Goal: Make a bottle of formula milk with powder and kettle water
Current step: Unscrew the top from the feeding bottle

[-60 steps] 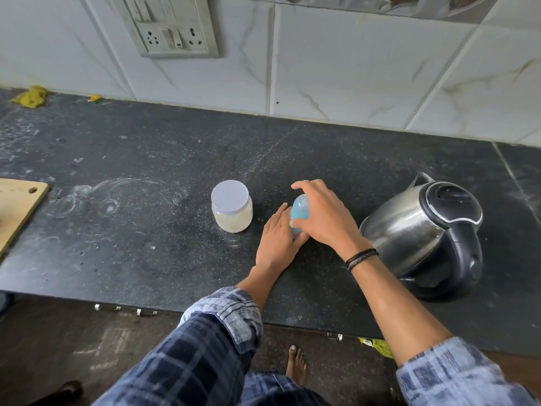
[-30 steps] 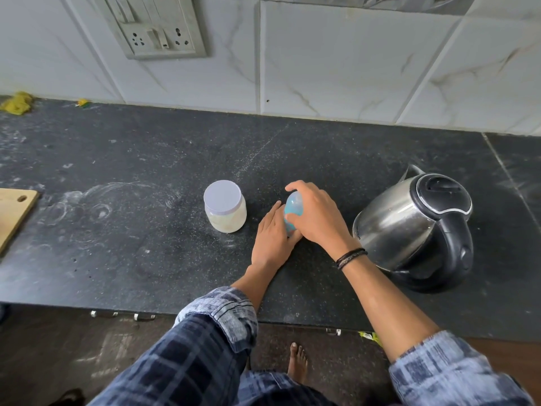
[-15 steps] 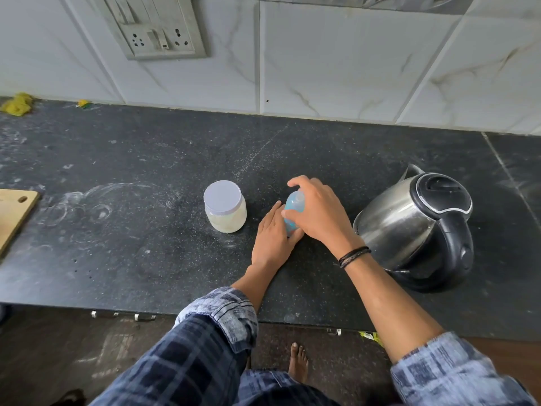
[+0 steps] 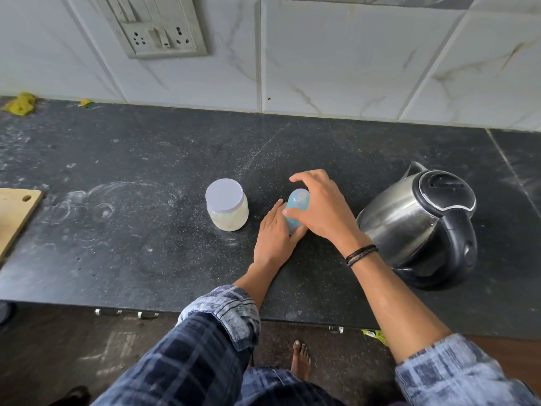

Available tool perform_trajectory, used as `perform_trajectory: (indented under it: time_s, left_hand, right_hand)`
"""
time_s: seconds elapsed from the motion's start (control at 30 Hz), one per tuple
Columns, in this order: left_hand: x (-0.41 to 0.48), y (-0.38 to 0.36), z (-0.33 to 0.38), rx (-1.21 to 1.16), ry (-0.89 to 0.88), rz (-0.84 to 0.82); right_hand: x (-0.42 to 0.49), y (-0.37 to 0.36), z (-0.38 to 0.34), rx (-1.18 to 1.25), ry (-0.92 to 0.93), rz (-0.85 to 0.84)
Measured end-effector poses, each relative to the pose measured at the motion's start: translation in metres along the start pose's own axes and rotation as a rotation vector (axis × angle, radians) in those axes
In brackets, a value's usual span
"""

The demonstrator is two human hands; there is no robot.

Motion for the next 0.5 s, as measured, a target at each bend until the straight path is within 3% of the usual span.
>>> perform_trajectory:
  time_s: [0.5]
  left_hand:
    - [-0.0007,0.0003,0.0003,-0.004,-0.006,0.014]
  right_hand:
    - [-0.0004,0.0009,-0.0047,-0.017,0.024,-0.051]
Point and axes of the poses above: each hand's wrist, its own x-axis towards the middle knuckle, its own y-axis out of the back of the hand, z = x × y, the point moved 9 cm from there along x, towards the middle knuckle, and after that the axes turned 11 degrees about y, right-handed, at the moved point
